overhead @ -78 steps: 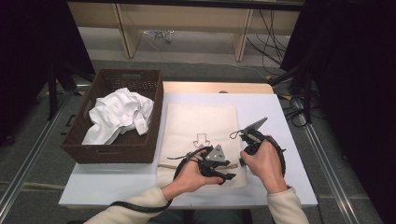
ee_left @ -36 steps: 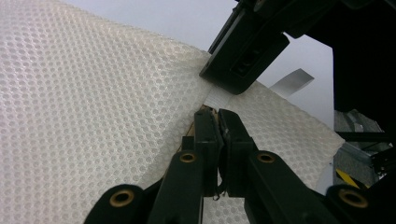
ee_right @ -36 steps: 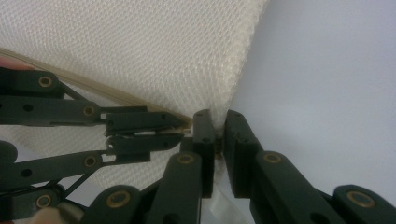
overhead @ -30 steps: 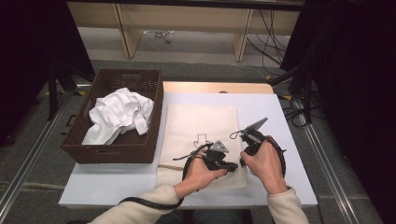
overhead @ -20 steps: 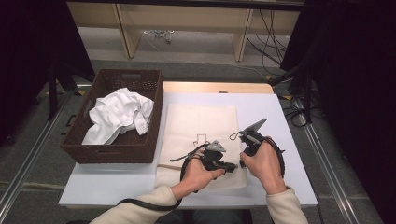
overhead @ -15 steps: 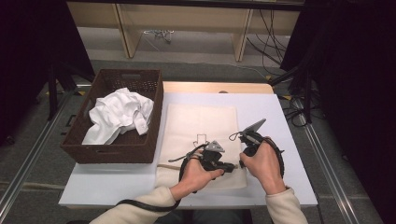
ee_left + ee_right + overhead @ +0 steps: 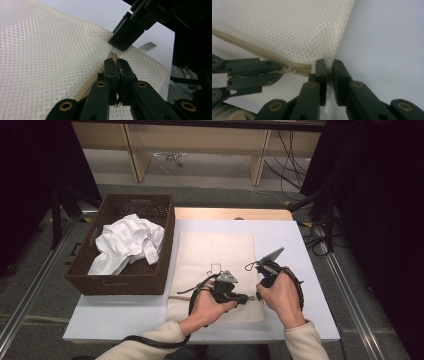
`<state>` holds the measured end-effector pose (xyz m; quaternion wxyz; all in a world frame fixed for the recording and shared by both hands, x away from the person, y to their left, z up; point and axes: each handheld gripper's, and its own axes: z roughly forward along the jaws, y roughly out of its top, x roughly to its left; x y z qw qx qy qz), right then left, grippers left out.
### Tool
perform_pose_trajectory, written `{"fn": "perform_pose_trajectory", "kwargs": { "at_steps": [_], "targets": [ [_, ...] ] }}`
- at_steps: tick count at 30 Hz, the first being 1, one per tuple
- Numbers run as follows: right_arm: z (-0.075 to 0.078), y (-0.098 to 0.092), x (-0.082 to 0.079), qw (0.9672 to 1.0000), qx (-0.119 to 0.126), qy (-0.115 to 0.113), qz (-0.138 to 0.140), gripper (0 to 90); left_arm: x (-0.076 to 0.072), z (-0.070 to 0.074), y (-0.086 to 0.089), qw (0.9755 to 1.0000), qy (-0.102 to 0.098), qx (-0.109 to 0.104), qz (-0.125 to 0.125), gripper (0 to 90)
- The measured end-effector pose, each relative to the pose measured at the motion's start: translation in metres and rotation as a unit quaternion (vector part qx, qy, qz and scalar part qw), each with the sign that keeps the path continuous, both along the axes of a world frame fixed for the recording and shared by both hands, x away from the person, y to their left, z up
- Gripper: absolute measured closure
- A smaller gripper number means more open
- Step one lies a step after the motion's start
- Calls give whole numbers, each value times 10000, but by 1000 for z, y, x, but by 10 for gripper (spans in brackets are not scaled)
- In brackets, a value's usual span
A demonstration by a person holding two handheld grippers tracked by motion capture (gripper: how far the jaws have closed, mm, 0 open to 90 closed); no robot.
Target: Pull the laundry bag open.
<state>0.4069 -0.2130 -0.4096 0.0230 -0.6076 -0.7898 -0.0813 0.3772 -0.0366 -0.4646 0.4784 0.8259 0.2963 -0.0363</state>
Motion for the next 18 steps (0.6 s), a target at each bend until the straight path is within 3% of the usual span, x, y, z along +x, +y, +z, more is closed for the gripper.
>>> {"fn": "perform_pose_trajectory", "kwargs": {
  "at_steps": [3, 5, 13, 15, 16, 18],
  "targets": [
    [0, -2, 1, 9999, 133, 34, 80, 848, 0, 1, 0, 10000, 6, -35, 52, 869],
    [0, 2, -1, 10000, -46, -28, -79, 848, 0, 1, 2, 10000, -31, 47, 37, 869],
    [-1, 3, 0, 9999, -54, -32, -105, 847, -1, 2, 4, 10000, 19, 0, 78, 869],
    [-1, 1, 0, 9999, 91, 99, -13, 847, -1, 3, 5, 10000, 19, 1, 69, 869],
    [0, 2, 0, 9998, 84, 127, -111, 847, -1, 3, 5, 10000, 13, 7, 71, 869],
    [-1, 1, 1, 9999, 100, 113, -56, 847, -1, 3, 6, 10000, 14, 8, 82, 869]
  ]
}}
